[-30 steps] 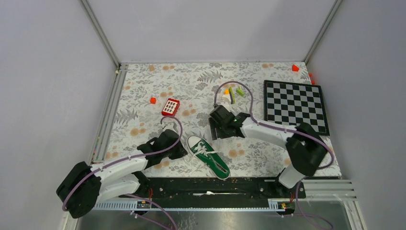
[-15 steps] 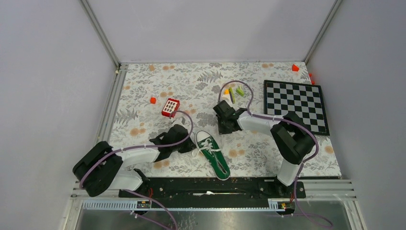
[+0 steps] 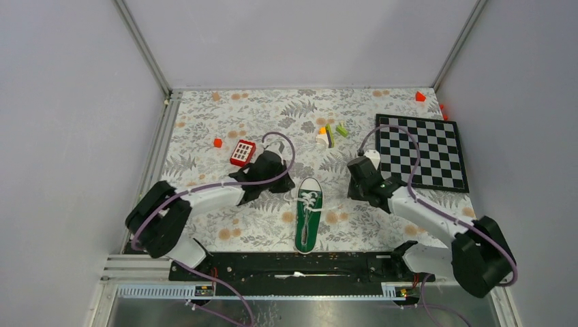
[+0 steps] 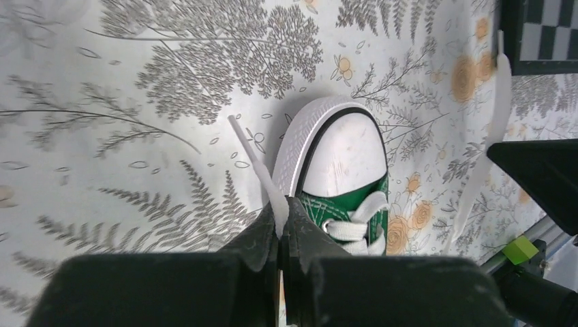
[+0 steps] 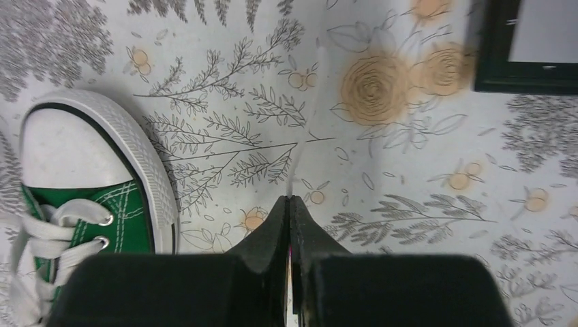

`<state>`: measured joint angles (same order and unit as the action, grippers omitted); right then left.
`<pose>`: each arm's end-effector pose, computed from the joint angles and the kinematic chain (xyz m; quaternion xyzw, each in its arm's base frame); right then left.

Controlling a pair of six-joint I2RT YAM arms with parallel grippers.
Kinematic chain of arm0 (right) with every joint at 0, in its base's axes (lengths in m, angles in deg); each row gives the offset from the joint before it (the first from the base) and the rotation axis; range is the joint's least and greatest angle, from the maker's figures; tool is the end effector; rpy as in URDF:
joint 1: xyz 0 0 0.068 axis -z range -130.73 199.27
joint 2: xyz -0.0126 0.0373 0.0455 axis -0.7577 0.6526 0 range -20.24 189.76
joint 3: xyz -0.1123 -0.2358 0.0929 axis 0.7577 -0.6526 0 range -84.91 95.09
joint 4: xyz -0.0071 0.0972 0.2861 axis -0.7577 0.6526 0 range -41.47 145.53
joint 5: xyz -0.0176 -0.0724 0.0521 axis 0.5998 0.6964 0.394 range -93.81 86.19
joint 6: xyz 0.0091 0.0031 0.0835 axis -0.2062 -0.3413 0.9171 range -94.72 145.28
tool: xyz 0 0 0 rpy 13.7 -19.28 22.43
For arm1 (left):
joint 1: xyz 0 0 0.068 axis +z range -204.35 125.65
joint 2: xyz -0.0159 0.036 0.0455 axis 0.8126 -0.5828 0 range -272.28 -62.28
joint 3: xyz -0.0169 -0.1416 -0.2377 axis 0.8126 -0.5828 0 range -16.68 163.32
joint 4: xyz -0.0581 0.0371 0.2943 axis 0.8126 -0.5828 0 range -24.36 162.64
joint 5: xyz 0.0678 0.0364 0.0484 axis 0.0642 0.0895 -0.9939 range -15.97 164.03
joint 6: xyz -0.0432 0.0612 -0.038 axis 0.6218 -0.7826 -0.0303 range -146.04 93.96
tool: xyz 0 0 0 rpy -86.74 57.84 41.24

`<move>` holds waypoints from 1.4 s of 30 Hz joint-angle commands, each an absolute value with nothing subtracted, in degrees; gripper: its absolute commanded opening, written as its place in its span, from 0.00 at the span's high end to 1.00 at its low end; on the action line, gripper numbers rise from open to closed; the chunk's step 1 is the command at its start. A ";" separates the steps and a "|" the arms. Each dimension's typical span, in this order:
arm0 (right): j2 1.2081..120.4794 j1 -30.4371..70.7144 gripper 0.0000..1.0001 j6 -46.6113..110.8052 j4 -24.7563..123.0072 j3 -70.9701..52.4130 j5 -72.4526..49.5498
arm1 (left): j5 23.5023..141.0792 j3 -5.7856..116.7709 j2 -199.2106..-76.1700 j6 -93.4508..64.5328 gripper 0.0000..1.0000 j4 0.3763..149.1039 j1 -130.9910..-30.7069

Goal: Tie the shoes
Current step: Tie the shoelace on the shoe.

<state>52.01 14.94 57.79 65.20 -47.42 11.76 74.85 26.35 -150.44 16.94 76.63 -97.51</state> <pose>0.2584 0.1525 0.1409 0.0300 0.9358 0.0735 0.3436 0.2681 -0.2527 0.1229 0.0044 0.9104 -0.2871 0.2977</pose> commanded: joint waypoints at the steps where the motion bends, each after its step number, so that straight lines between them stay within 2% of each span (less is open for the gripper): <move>1: 42.25 16.43 1.00 58.93 68.81 -48.16 17.69 | 74.25 26.53 -139.62 12.72 1.00 69.91 -94.86; 7: 35.40 17.27 1.00 57.91 73.87 -45.57 19.02 | 69.80 20.16 -122.10 13.40 1.00 61.94 -94.08; 16: 30.15 17.30 1.00 56.70 78.98 -42.93 15.66 | 65.38 13.20 -106.45 17.77 1.00 52.61 -93.85; 26: 22.92 17.27 1.00 57.16 84.49 -42.26 17.45 | 60.16 16.91 -103.23 14.65 1.00 45.53 -92.06; 33: 18.72 17.27 1.00 57.98 88.28 -41.88 17.81 | 56.80 16.45 -99.05 18.75 1.00 42.71 -91.59; 42: 15.77 17.27 1.00 66.82 85.39 -53.07 14.07 | 62.82 10.07 -99.07 23.30 1.00 43.93 -91.62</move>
